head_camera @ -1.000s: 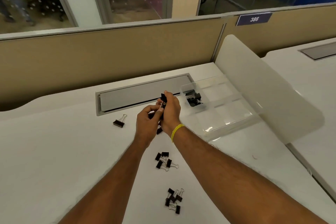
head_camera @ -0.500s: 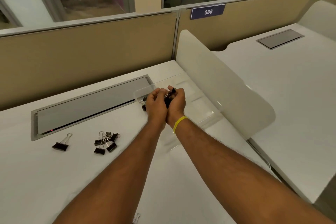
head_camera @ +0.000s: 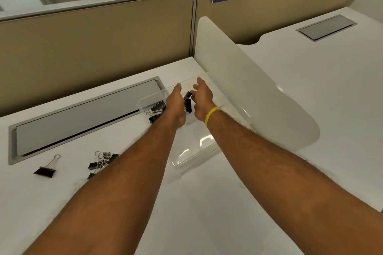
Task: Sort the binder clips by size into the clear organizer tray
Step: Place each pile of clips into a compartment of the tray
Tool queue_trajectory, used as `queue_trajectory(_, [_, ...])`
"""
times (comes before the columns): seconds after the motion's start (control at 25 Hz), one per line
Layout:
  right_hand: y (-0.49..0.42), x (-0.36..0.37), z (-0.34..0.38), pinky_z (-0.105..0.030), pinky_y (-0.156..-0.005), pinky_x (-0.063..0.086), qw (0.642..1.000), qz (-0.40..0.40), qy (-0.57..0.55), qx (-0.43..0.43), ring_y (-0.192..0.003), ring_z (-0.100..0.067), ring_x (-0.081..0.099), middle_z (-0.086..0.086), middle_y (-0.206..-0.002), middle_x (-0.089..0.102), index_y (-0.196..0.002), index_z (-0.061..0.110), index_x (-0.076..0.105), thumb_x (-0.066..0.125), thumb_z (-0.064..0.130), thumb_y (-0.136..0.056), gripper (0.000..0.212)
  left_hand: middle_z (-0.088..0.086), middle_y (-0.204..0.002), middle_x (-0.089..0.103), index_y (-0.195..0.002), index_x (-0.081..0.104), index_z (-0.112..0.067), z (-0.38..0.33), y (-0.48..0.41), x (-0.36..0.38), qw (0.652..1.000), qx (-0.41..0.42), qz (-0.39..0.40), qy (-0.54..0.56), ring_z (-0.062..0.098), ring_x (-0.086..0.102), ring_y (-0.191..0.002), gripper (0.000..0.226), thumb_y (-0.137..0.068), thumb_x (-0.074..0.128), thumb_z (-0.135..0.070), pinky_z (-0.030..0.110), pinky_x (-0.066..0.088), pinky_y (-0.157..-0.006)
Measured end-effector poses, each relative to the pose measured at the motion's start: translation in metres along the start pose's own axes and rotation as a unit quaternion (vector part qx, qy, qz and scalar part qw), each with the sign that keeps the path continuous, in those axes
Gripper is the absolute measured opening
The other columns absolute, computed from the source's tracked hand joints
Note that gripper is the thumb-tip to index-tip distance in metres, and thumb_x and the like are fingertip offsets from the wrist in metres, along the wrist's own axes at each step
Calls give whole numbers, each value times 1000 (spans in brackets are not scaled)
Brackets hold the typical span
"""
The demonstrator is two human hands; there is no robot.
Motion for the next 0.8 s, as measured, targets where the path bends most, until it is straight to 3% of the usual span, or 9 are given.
queue_trajectory(0.08, [-3, -3, 5, -29, -89, 33, 999, -3, 42, -30, -126, -22, 47, -8, -141, 49, -140, 8, 46, 38, 44, -101, 54, 5, -136, 48, -143, 39, -14, -4, 4, -7, 1000, 5, 2, -13, 24, 47, -128, 59, -97, 46, -49, 43, 31, -114])
queue_trajectory(0.2, [-5, -10, 7, -29, -96, 31, 993, -15, 95, -75, -126, -21, 48, -8, -141, 51, -137, 10, 50, 39, 47, -100, 54, 9, -150, 38, -149, 31, -13, -12, 16, -18, 997, 35, 5, -64, 26, 36, -139, 66, -97, 44, -52, 41, 30, -113])
queue_trajectory(0.24, [-2, -13, 8, -29, -96, 33, 989, -21, 113, -91, -122, -20, 50, -7, -137, 54, -133, 12, 53, 40, 47, -99, 51, 8, -148, 42, -147, 33, -15, -17, 24, -24, 995, 56, 3, -84, 26, 38, -138, 64, -97, 43, -53, 39, 34, -110])
queue_trajectory(0.32, [6, -18, 7, -31, -100, 36, 982, -32, 144, -121, -118, -20, 53, -6, -131, 59, -119, 16, 60, 41, 45, -98, 40, 1, -124, 56, -134, 47, -21, -27, 41, -41, 987, 105, 1, -121, 22, 49, -124, 46, -98, 42, -50, 30, 45, -93])
queue_trajectory(0.4, [20, -19, 3, -34, -103, 38, 972, -29, 177, -152, -117, -19, 54, -4, -126, 61, -115, 17, 62, 43, 44, -98, 37, -2, -118, 58, -122, 53, -24, -32, 57, -66, 971, 159, -7, -178, 17, 53, -114, 36, -100, 39, -48, 26, 43, -83])
queue_trajectory(0.52, [55, -5, -8, -25, -96, 39, 943, 3, 248, -223, -113, -16, 54, 0, -120, 62, -123, 13, 61, 46, 37, -99, 37, 2, -144, 48, -141, 45, -18, -34, 82, -115, 910, 249, -32, -328, 16, 44, -129, 55, -99, 37, -52, 28, 32, -102])
queue_trajectory(0.64, [90, 22, -29, -11, -87, 41, 888, 73, 347, -293, -106, -8, 52, 1, -121, 60, -130, 14, 55, 55, 30, -97, 37, 3, -155, 35, -149, 34, -19, -30, 104, -167, 859, 248, -75, -441, 21, 32, -142, 73, -91, 38, -63, 39, 27, -114])
queue_trajectory(0.72, [103, 40, -49, -23, -98, 46, 832, 110, 430, -332, -115, -9, 51, -1, -131, 57, -136, 16, 50, 63, 30, -92, 48, 3, -158, 29, -151, 29, -20, -29, 117, -198, 812, 252, -95, -517, 23, 27, -144, 86, -83, 34, -73, 46, 24, -117])
queue_trajectory(0.8, [116, 58, -72, -34, -109, 41, 766, 149, 520, -349, -128, -17, 46, -3, -143, 48, -142, 18, 43, 65, 32, -89, 59, 3, -159, 27, -151, 27, -20, -30, 127, -229, 764, 260, -119, -579, 23, 25, -146, 92, -81, 30, -80, 50, 24, -116])
Point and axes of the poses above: each hand's wrist, its own y-axis away from the middle knuckle, its own x-axis out of the palm, z = x × y, the point moved 5 cm from there along -y, towards the middle knuckle
